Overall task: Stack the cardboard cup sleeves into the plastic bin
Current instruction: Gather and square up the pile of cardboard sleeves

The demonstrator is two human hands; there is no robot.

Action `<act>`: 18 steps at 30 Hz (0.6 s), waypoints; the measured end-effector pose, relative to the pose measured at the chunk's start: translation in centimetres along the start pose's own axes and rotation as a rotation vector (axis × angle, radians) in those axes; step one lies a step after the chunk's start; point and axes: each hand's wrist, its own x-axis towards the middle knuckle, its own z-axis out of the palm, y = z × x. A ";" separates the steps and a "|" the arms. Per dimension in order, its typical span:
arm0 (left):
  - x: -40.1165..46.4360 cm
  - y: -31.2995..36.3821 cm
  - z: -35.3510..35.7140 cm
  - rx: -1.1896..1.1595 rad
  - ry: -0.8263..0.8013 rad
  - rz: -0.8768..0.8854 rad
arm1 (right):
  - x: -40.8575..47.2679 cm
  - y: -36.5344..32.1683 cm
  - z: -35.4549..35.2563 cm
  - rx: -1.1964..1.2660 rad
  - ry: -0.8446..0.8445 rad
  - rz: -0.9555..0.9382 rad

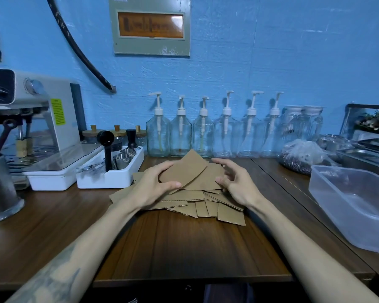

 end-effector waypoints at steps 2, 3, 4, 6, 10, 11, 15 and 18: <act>0.2 -0.3 0.1 0.038 0.033 0.013 | -0.1 -0.4 0.0 0.011 -0.030 -0.005; 0.3 -0.6 0.3 0.074 0.030 0.004 | -0.2 -0.6 0.0 0.017 -0.047 -0.009; 0.4 -0.7 0.6 0.111 0.020 -0.017 | -0.3 -0.7 0.0 0.025 -0.064 -0.014; 0.6 -1.0 1.2 0.151 0.007 -0.066 | -0.5 -1.2 0.1 0.055 -0.096 -0.018; 1.2 -1.0 2.2 0.148 -0.042 -0.065 | -0.6 -1.7 0.2 0.096 -0.127 0.011; 1.3 -0.9 2.3 0.156 -0.057 -0.053 | -0.6 -1.9 0.2 0.096 -0.134 0.023; 1.4 -0.5 3.2 0.222 -0.072 -0.045 | -0.8 -1.9 0.4 0.093 -0.167 0.044; 1.4 -0.3 3.5 0.242 -0.029 -0.062 | -0.7 -1.5 0.8 0.007 -0.128 0.026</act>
